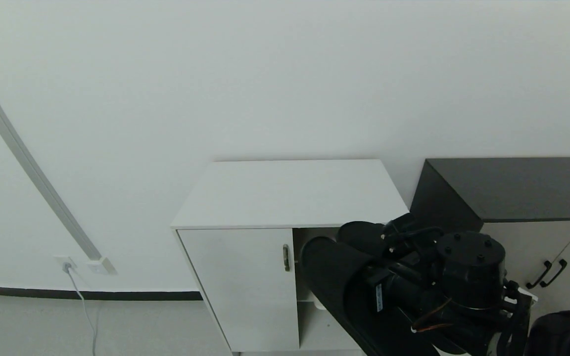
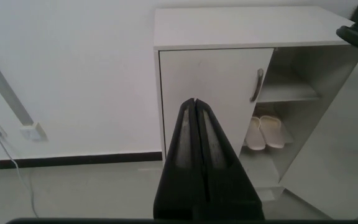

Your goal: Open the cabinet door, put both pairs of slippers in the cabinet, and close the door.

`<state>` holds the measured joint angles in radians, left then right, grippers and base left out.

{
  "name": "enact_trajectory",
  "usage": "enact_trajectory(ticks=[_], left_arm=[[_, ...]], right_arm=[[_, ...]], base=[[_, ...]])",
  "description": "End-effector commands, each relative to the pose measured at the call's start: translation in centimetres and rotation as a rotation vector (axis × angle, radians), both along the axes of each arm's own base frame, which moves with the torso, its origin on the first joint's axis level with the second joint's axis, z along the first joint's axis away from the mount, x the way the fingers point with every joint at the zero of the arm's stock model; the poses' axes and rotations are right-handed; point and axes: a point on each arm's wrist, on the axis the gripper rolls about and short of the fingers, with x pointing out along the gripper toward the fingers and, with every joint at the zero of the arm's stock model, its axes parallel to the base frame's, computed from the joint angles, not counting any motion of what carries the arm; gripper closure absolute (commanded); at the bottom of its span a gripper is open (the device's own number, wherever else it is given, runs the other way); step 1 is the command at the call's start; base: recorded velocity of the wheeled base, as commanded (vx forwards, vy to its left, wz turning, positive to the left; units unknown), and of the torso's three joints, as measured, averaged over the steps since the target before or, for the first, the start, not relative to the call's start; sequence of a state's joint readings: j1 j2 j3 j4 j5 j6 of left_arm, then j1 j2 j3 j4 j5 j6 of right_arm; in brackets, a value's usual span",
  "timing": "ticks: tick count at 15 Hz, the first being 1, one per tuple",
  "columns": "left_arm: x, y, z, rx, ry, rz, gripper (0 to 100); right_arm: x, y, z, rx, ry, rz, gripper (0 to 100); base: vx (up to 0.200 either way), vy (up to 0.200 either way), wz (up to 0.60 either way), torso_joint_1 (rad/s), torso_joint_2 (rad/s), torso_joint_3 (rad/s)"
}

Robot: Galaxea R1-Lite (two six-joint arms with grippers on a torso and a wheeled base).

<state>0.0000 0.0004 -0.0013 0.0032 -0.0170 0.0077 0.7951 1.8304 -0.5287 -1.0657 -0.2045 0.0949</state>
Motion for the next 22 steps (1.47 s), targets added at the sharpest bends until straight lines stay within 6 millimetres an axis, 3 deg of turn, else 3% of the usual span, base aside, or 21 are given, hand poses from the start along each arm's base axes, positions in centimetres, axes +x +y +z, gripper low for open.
enact_trajectory(ticks=[1,6,22], left_arm=[[0.0,0.0,0.0,0.000,0.001,0.000,100],[0.0,0.0,0.0,0.000,0.001,0.000,100],[0.0,0.0,0.0,0.000,0.001,0.000,100]], right_arm=[[0.4,0.3,-1.0,-0.014,0.011,-0.001,100],[0.8,0.2,-2.1,-0.033,0.002,-0.008,100],[0.5,0.1,-2.2,-0.029,-0.024,-0.003,100]], base=[[0.000,0.000,0.00,-0.154,0.35,0.188],[0.000,0.000,0.00,-0.157,0.37,0.200],[0.000,0.000,0.00,-0.201,0.50,0.294]])
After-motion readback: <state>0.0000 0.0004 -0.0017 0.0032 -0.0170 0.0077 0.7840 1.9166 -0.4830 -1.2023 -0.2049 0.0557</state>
